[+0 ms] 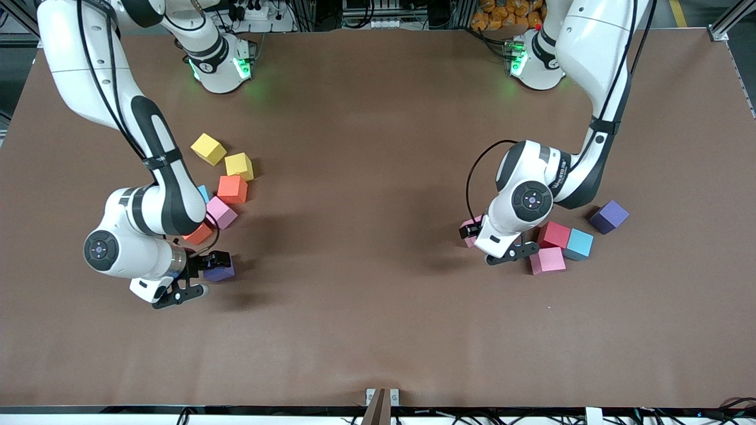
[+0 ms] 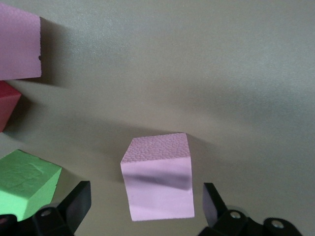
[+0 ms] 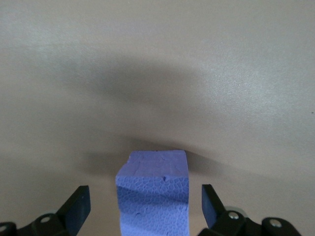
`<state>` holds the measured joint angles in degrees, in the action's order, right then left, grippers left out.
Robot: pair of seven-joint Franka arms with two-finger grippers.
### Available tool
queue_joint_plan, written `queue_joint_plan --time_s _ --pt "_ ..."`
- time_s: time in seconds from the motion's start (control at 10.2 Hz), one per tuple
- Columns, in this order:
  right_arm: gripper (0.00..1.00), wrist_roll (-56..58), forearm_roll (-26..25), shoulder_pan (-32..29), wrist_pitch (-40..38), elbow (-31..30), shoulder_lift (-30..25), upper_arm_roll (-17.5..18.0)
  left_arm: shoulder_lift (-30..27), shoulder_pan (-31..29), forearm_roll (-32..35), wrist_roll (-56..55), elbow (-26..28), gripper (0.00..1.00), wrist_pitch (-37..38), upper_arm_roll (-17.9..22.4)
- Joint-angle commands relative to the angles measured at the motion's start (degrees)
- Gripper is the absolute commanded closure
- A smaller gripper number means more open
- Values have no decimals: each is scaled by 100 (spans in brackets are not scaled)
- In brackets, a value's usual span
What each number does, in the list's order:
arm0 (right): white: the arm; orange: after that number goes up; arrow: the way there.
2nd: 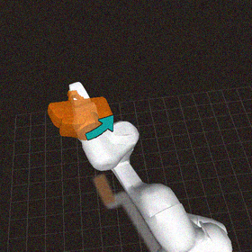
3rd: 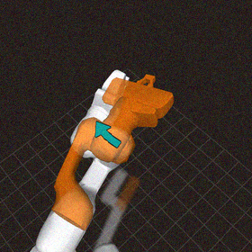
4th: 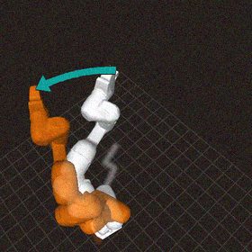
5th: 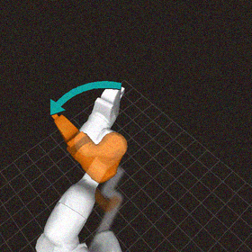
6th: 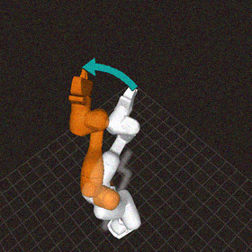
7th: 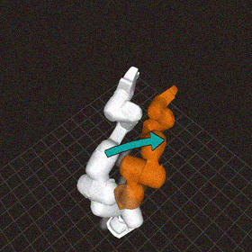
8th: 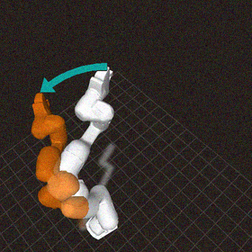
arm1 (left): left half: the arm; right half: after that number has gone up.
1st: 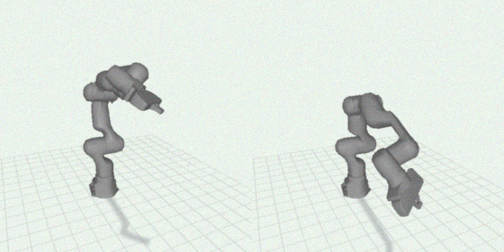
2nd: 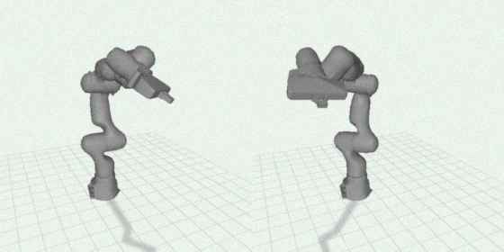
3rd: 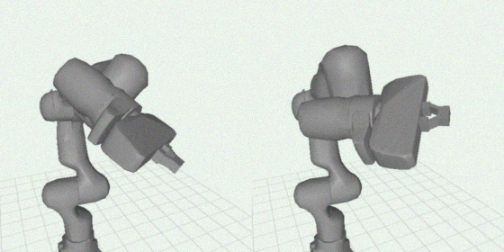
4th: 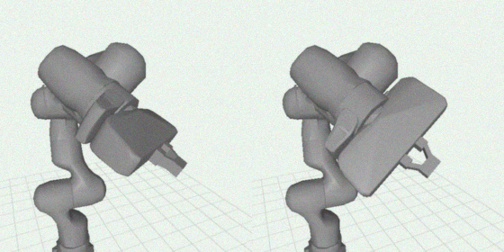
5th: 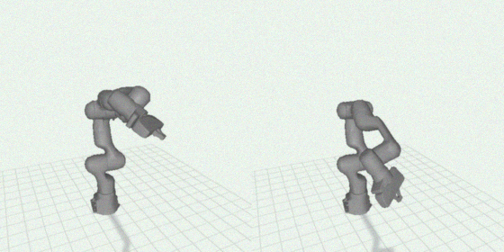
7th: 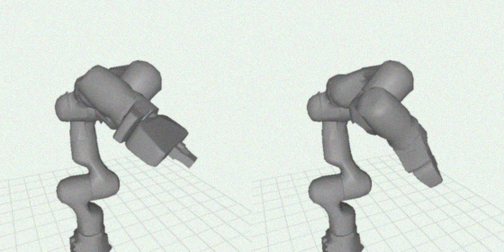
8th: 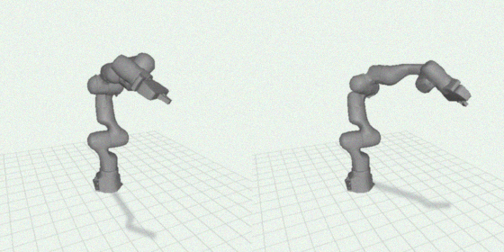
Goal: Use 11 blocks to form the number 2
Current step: 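Lift the pink cube with the left gripper toward the table middle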
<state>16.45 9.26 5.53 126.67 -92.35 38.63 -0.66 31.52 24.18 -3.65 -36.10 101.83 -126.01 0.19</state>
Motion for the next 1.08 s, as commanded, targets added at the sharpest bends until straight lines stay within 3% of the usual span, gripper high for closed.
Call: queue_joint_plan --time_s 0.0,0.39,0.49,0.59,0.69,0.88,0.98 --pt "0 60 -38 -78 436 -361 -31 57 100 87 -118 -134 117 0 -326 43" --pt "0 51 -38 -60 727 -565 -31 57 285 148 -478 -134 118 0 -503 43" --pt "0 60 -38 -60 710 -556 -40 57 285 175 -487 -134 118 39 -494 43" --pt "9 60 -38 -60 692 -547 -40 57 268 210 -487 -143 152 68 -494 43" --pt "27 60 -38 -60 692 -547 -40 57 233 297 -487 -152 196 95 -494 52" --pt "77 339 -38 -69 683 -547 -40 57 -91 551 -470 -178 424 100 -451 43" --pt "90 550 -38 -87 683 -538 -49 57 -311 692 -461 -178 564 100 -450 -70"
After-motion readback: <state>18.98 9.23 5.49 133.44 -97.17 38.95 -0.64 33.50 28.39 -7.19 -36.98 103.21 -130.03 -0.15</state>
